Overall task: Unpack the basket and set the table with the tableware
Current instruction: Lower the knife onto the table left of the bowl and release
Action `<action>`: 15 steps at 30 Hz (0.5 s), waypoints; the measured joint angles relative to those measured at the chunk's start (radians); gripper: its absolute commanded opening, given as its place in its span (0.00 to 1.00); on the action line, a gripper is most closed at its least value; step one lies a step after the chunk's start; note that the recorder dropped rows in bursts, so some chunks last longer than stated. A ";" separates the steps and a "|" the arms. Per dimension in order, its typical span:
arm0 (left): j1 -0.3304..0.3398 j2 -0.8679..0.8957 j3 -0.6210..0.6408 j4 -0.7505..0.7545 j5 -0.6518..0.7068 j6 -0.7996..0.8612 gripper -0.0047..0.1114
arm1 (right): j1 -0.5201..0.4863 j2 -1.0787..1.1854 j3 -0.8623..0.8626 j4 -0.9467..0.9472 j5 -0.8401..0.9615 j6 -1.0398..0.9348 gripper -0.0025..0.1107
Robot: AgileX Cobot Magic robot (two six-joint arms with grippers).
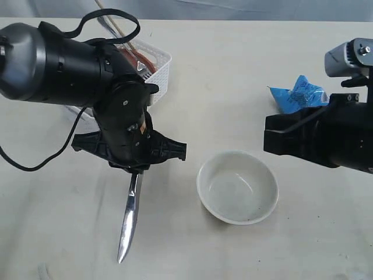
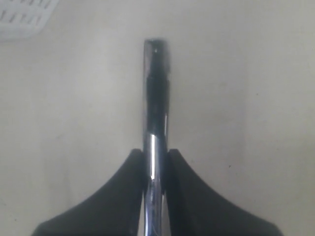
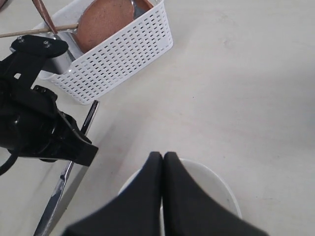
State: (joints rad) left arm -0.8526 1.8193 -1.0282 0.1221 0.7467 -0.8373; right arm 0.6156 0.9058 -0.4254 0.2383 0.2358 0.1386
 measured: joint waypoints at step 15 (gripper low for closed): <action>0.002 0.004 0.000 -0.010 -0.008 0.033 0.04 | 0.000 0.000 0.000 0.000 0.000 0.000 0.02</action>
State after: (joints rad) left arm -0.8508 1.8232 -1.0282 0.1119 0.7391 -0.8044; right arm 0.6156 0.9058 -0.4254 0.2383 0.2358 0.1386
